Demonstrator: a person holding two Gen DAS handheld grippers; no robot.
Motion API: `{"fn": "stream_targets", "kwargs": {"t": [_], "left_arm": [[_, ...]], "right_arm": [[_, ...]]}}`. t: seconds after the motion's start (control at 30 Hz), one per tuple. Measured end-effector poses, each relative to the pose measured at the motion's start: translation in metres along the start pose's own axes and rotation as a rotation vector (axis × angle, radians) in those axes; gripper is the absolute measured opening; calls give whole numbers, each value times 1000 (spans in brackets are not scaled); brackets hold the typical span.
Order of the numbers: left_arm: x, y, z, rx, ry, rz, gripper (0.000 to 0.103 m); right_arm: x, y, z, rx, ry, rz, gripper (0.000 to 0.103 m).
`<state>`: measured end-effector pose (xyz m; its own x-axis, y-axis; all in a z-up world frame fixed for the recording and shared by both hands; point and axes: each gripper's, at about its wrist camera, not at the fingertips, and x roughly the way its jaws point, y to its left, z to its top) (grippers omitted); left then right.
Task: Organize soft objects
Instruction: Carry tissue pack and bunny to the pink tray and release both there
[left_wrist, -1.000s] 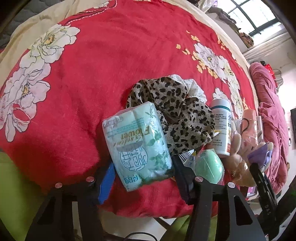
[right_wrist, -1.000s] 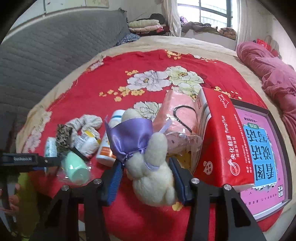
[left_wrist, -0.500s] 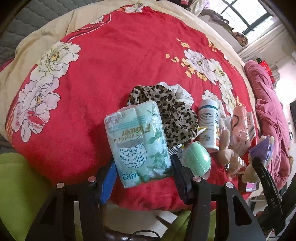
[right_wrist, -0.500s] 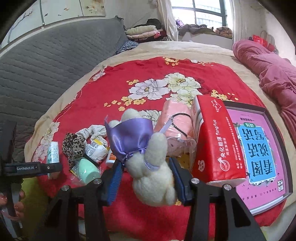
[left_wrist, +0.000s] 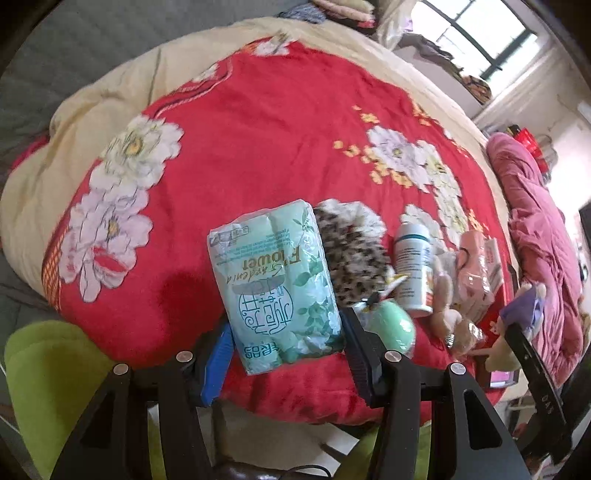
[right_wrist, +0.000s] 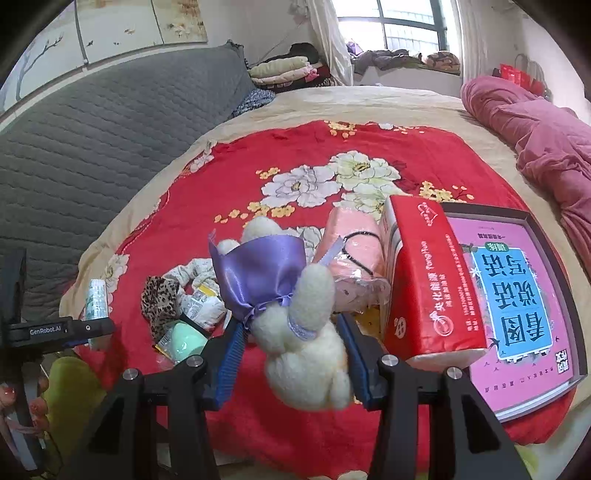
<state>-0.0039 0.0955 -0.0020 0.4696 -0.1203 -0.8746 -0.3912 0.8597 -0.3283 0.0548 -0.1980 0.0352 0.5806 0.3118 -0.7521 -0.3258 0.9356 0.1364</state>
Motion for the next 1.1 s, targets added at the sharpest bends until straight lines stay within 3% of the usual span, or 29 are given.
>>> {"fn": "stream_targets", "kwargs": {"t": [0.23,0.5,0.77,1.1], "left_arm": [[-14,-59,1,140,-51,-28,57],[-21,-150,-13,313,-68,-103,57],[-18,-233,-45,490,-52,-153,57],[5,-312,-77,667,-13,-179,57]], "right_arm": [[-24,-18,3,58,-38,-17,50],[-56,-58,3,134,-86,-103,50],[-91,-110,-4,239,-131,-188,50],[-112,-176,-15,336,-144,-311,50]]}}
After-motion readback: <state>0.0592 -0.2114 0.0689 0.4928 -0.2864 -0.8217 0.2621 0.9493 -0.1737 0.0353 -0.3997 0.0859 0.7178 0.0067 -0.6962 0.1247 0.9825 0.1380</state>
